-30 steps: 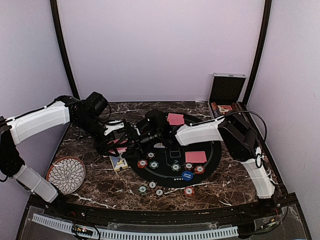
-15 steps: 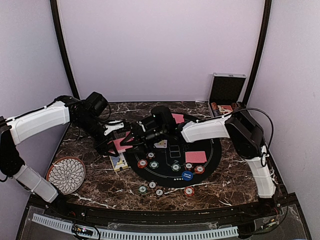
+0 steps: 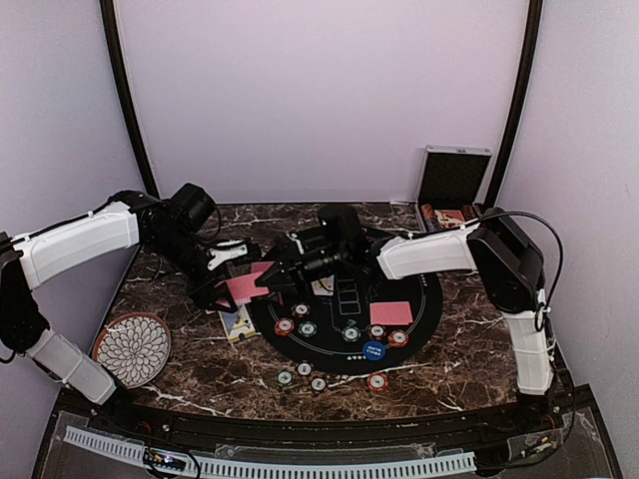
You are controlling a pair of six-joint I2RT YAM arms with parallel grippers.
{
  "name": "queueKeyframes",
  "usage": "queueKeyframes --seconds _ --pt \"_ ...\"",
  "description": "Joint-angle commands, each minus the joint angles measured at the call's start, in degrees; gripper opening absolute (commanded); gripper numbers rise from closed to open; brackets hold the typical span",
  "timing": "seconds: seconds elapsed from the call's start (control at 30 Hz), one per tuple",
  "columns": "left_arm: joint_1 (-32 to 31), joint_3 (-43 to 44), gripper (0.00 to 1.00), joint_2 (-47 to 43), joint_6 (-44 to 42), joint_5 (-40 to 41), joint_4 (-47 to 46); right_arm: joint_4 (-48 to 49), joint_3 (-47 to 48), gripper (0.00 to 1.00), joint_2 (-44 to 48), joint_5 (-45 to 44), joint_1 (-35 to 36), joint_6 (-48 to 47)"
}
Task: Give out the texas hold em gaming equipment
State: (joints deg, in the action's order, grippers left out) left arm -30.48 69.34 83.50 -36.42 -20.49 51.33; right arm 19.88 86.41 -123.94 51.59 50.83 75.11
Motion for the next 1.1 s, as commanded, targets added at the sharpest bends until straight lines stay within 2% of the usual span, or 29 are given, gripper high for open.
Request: queueKeyframes --seconds 0.0,0.17,0.27,0.37,0.47,0.6,0.73,0.9,1.07 --pt "0.26 0.92 0.0 -2.04 -0.62 -1.14 0.79 0.88 -1.05 0.0 3.5 0.35 -0.73 -0.77" --pt "0.25 0.8 0.0 -2.2 -0.6 -0.91 0.81 -0.07 -1.42 0.0 5.54 0.52 -1.79 -1.31" --pt "0.25 0.75 0.0 -2.19 -0.58 -0.77 0.79 -5.35 -0.85 0.0 7.05 0.3 -2.75 -5.01" --pt "0.25 0.57 0.0 -2.14 -0.58 -0.55 0.76 -17.75 1.8 0.0 8.35 -1.47 -4.56 -14.43" --pt "0.26 0.39 0.0 -2.15 -0.59 -0.46 0.79 -35.57 7.47 0.0 9.18 -7.35 -7.0 -27.6" --pt "0.29 0.36 0.0 -2.36 -0.66 -0.35 0.83 -56.89 17.79 0.0 8.11 -24.57 -8.26 -43.55" --pt "0.25 0.36 0.0 -2.41 -0.67 -0.14 0.88 -67.61 24.63 0.0 6.29 -41.25 -8.2 -52.67" --pt "0.25 0.23 0.0 -2.46 -0.67 -0.27 0.92 -67.85 24.2 0.0 6.96 -59.44 -7.26 -62.32" --pt "0.27 0.31 0.0 -2.15 -0.54 -0.47 0.88 -60.53 18.61 0.0 7.06 -81.52 -2.64 -75.13"
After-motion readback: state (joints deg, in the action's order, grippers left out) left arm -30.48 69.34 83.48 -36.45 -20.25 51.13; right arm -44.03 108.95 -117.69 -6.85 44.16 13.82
